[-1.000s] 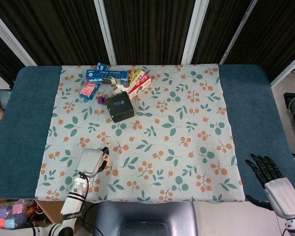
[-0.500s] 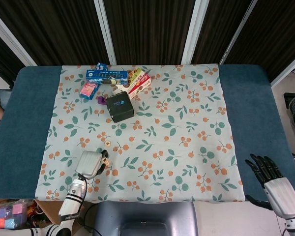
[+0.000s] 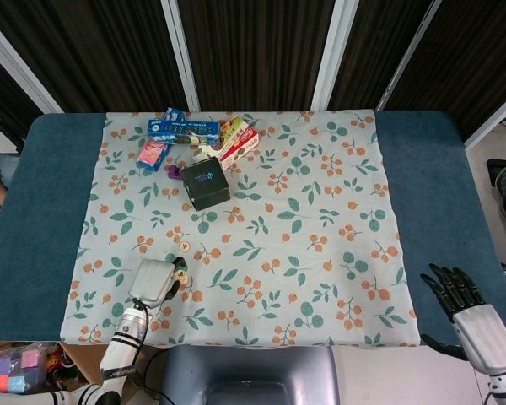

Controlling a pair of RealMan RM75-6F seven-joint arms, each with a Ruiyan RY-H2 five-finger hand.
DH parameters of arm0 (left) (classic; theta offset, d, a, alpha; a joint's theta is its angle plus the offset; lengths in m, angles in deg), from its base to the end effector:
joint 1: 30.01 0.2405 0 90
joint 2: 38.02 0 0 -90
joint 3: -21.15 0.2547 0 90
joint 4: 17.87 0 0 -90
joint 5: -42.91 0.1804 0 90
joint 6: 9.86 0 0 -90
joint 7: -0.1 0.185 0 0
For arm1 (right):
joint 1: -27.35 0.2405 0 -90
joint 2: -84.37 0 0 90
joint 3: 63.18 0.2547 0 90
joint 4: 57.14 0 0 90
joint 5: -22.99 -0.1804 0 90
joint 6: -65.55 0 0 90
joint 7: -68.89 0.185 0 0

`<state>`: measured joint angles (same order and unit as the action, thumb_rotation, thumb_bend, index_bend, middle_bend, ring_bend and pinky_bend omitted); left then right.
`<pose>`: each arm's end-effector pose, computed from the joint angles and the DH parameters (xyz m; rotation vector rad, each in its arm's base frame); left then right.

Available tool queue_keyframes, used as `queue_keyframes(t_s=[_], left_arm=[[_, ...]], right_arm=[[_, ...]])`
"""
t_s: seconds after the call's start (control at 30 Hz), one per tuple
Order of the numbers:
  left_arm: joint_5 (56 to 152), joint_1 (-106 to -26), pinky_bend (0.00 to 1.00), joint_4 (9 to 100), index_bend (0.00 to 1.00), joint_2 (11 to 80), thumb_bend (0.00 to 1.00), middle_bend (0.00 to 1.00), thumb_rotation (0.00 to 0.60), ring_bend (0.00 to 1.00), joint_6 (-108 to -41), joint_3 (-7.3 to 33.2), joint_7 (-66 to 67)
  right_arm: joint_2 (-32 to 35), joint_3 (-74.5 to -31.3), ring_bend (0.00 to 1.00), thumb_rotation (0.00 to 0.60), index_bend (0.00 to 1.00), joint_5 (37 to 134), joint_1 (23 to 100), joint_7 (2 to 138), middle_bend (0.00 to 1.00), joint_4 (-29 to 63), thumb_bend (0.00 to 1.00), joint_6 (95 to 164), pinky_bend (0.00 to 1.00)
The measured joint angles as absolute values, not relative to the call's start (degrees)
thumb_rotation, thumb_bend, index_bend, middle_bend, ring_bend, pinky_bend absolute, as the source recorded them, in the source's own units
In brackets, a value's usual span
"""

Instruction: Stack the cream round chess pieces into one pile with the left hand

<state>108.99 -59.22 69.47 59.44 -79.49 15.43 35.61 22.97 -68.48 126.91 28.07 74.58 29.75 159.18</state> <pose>-0.1769 0.3072 -0.0255 -1.7349 -0.8929 -0.8130 -0.2800 -0.1662 0.1817 1.6312 -0.8288 0.9890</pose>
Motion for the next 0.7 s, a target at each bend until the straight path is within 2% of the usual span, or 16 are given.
queue_keyframes(t_s=[0.37,0.5,0.7], left_arm=[[110.70,-59.06,1.00,73.69,0.37,56.88,0.40,1.00,0.600,1.00,-80.10,13.97,31.11],[110.09,-60.20,1.00,74.83,0.39,55.62,0.40,1.00,0.600,1.00,-79.04,10.54,28.07],[102.48,-63.82,1.00,72.00,0.40,54.76,0.40,1.00,0.600,1.00,-72.75,5.80,26.72]], right_arm=[[23.06,-68.44,0.00,0.600,0.00,126.87,28.01,74.86,0.00,29.66,0.14,159.37,0.00],[23.13,-68.47,0.00,0.600,0.00,126.93,28.03,74.88,0.00,29.67,0.14,159.37,0.00],[23.16,-68.27,0.00,0.600,0.00,126.64,27.96,74.97,0.00,29.59,0.14,159.55,0.00]])
